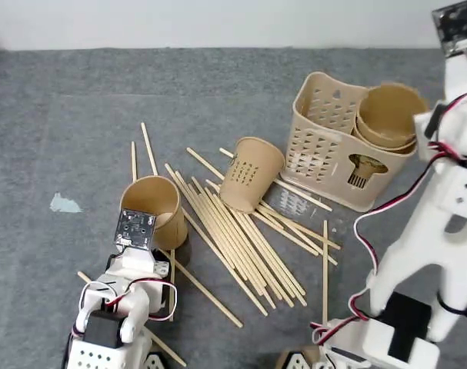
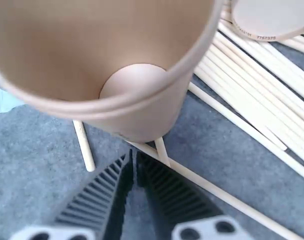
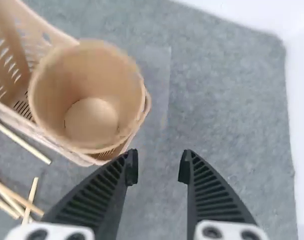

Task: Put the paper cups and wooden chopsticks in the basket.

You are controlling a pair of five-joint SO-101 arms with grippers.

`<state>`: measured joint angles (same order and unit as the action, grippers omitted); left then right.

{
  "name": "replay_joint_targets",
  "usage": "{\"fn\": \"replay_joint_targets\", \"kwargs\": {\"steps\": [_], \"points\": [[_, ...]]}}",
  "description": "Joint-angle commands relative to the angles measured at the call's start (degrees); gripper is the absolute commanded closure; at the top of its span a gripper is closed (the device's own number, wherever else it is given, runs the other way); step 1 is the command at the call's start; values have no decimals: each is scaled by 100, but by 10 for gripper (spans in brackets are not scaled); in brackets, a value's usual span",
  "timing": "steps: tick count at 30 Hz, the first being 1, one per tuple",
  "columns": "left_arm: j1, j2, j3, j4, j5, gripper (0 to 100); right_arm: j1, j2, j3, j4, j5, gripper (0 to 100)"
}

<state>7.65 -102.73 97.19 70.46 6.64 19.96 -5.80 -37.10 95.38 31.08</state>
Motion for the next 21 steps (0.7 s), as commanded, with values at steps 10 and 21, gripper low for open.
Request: {"fn": "replay_joint_targets", "kwargs": {"steps": [10,21], "points": [[9,-35,-66,26,-35,986,-857,-92,-273,435,-70,841],[9,-35,-66,26,-35,986,-2185,-488,1020,752,-176,841]]}}
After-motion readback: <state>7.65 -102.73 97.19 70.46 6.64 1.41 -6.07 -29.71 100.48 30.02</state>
